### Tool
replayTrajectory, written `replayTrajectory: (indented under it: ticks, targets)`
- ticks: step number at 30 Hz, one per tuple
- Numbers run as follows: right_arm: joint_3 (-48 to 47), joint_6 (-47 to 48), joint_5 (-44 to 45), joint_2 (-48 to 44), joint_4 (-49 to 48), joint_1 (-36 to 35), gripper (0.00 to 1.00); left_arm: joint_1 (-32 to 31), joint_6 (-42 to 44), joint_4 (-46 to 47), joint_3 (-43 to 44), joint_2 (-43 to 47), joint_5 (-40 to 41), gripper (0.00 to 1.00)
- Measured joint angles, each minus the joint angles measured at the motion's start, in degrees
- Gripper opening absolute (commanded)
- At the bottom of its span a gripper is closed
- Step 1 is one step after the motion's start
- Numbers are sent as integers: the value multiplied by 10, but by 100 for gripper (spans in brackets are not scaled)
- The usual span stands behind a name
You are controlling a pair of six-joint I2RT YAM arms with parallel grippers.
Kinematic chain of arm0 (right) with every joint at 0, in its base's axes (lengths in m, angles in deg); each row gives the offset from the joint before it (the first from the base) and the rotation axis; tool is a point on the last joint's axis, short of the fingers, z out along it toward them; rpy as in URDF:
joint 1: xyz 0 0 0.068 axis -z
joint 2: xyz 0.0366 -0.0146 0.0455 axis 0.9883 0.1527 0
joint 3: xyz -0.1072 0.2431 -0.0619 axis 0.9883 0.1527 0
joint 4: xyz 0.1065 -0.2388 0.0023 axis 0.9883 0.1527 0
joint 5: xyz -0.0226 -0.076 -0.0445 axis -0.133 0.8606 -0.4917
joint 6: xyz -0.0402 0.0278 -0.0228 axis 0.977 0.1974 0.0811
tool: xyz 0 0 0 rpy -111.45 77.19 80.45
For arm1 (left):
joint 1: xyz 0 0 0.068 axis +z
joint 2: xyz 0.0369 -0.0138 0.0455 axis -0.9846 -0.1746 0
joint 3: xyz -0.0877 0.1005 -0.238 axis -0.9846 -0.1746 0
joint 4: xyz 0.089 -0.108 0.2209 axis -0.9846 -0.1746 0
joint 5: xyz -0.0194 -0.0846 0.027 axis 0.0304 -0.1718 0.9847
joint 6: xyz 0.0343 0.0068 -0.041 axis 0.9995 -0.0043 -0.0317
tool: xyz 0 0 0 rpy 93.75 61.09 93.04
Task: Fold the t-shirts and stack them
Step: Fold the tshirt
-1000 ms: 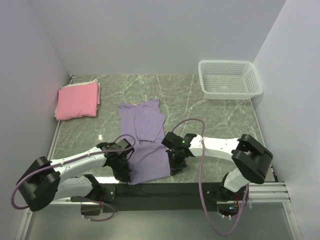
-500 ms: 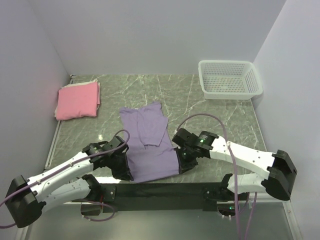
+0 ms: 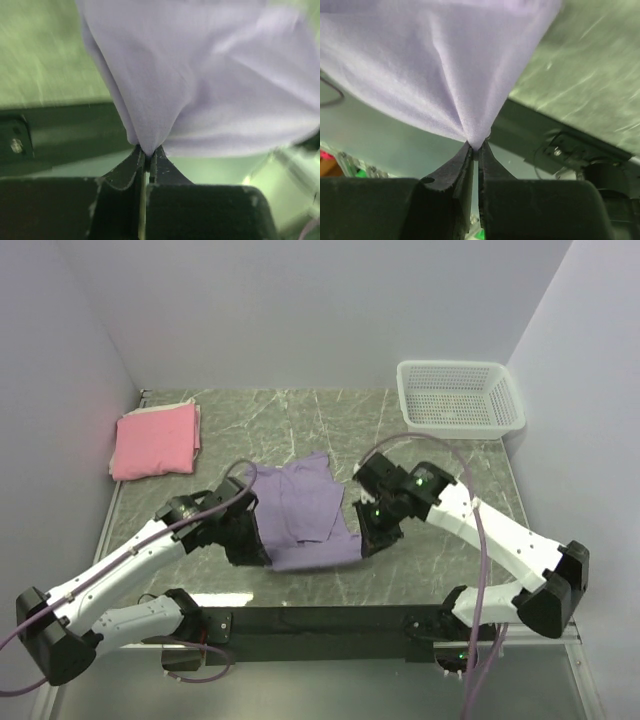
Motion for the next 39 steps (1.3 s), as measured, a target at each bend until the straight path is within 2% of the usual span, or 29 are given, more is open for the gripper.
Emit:
replayTrajectory:
  ticks: [7, 20, 29, 39]
  targets:
    - [-143, 72, 14, 123, 5, 53, 0, 94, 9, 42, 33, -54, 118, 1]
    - [-322, 142, 14, 324, -23, 111, 0, 207, 81, 172, 27, -153, 146, 1]
    - [-345, 149, -20, 385, -48, 159, 0, 244, 137, 232, 69, -247, 132, 1]
    - [-345, 143, -41, 432, -95, 193, 0, 251, 170, 275, 99, -330, 128, 2]
